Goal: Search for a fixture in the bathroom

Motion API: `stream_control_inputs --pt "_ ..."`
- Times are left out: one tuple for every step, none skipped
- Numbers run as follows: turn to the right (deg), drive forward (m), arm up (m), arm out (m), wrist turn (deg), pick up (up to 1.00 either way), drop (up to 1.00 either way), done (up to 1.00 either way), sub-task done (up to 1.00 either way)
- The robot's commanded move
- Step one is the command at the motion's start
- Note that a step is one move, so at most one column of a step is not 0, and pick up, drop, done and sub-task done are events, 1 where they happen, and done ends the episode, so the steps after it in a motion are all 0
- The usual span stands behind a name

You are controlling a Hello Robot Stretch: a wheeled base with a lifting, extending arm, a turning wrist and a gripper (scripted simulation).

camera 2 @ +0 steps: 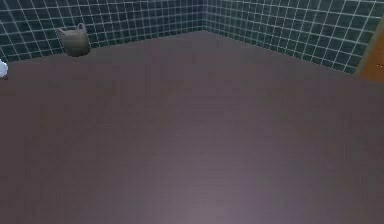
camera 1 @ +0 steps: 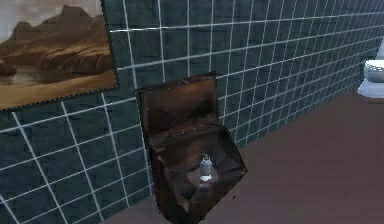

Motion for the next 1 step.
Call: stream_control_inputs --pt "0.0 0.00 0.00 0.00 0.0 0.00 0.00 1.00 0.00"
